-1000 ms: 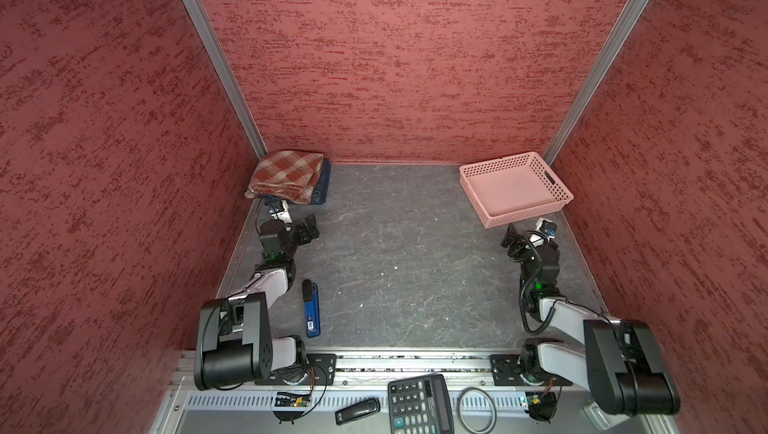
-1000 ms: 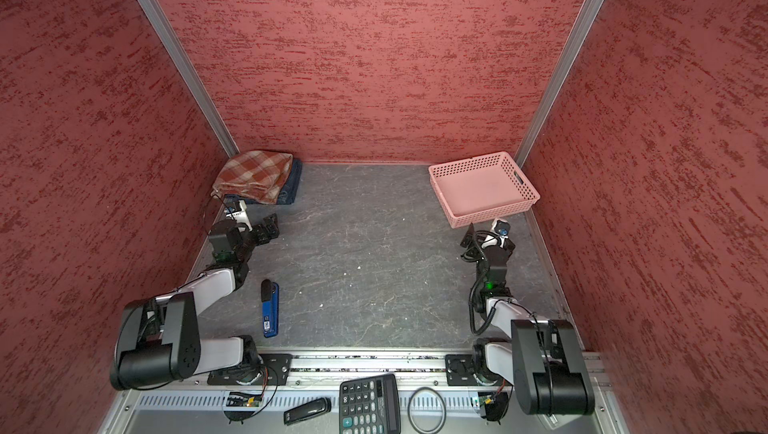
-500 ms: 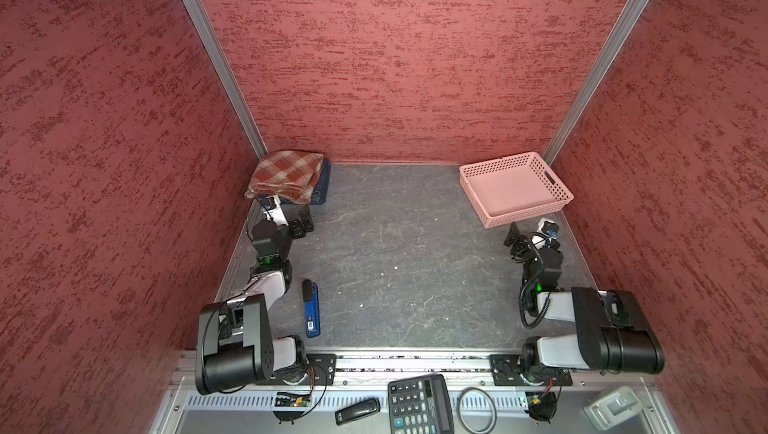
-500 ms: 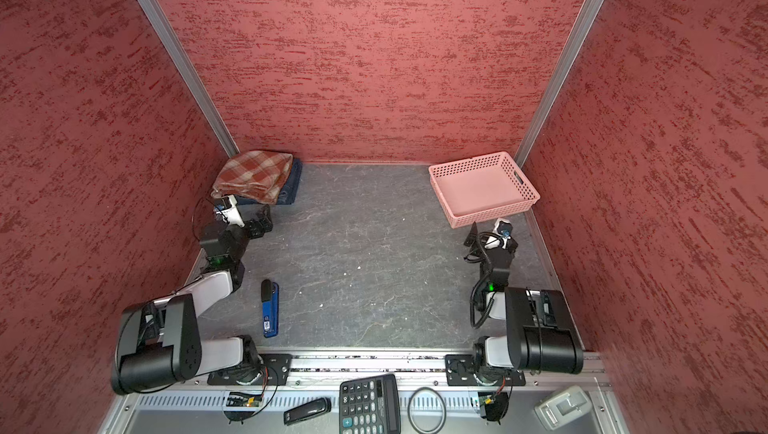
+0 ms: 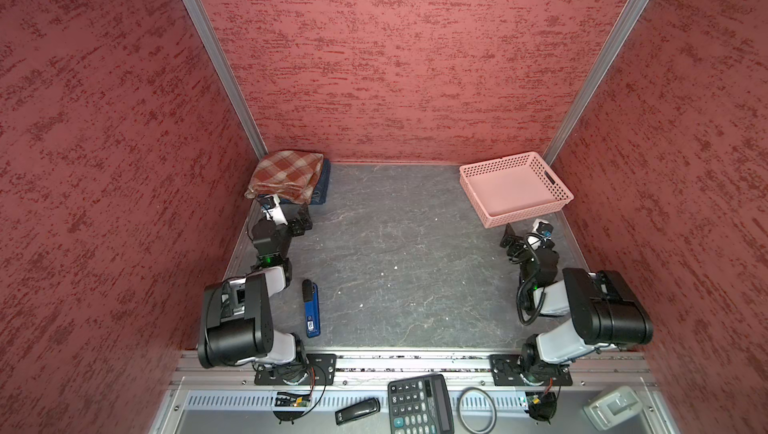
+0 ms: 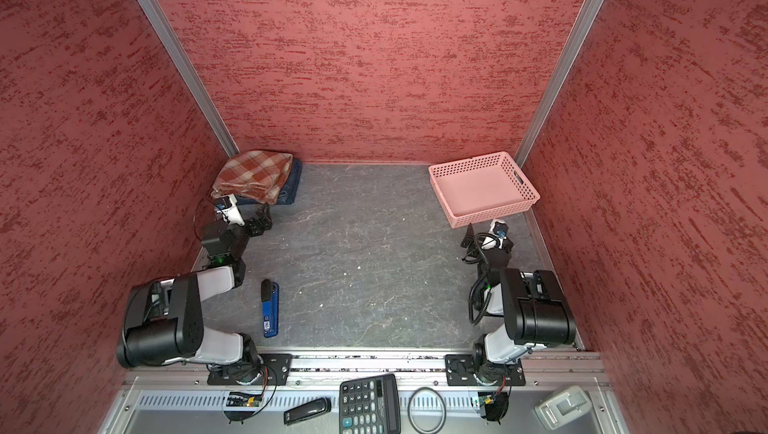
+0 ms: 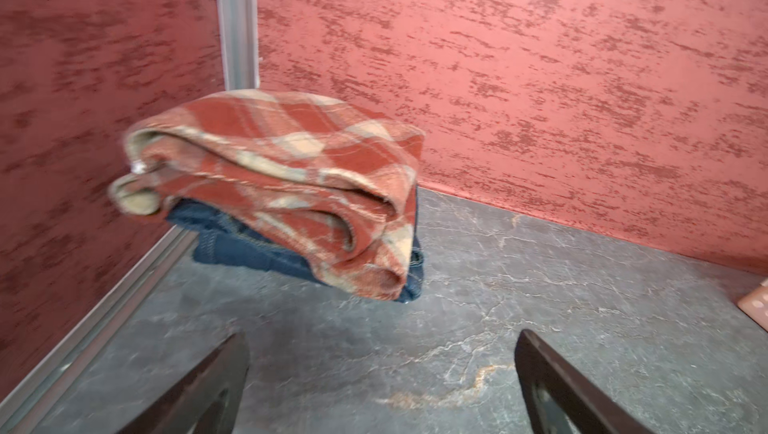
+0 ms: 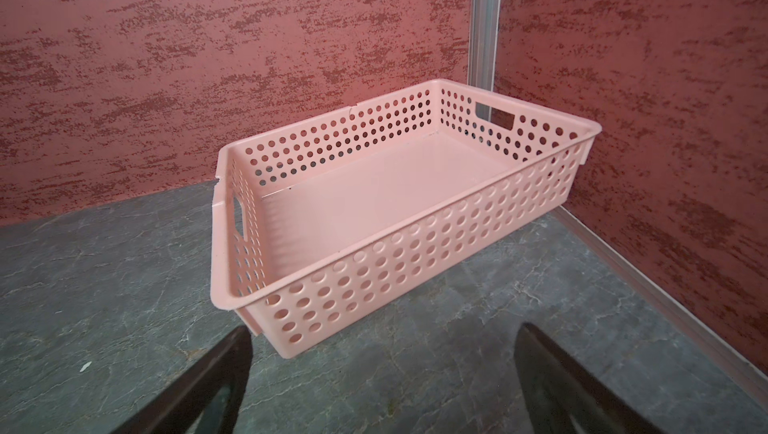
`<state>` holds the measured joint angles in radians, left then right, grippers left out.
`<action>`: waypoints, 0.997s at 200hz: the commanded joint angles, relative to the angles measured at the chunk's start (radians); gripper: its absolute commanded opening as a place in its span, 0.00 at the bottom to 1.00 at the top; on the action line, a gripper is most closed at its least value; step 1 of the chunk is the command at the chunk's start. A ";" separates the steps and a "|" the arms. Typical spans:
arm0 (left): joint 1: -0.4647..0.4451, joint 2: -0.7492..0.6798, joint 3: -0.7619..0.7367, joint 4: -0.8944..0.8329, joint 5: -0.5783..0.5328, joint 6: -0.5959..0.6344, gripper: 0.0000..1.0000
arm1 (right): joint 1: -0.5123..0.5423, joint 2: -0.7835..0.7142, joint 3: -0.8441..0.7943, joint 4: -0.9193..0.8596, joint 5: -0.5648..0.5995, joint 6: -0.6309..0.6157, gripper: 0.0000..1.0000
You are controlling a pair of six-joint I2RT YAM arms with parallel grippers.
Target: Fold and stack the skirts
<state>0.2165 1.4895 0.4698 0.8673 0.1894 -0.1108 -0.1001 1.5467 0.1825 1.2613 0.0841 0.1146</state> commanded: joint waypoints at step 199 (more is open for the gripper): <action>-0.116 0.073 0.252 -0.316 -0.061 0.056 1.00 | 0.022 -0.002 0.087 -0.084 -0.009 -0.046 0.99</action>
<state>0.1242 1.6283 0.7124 0.4805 0.0177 -0.0021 -0.0811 1.5467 0.2714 1.1759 0.0803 0.0841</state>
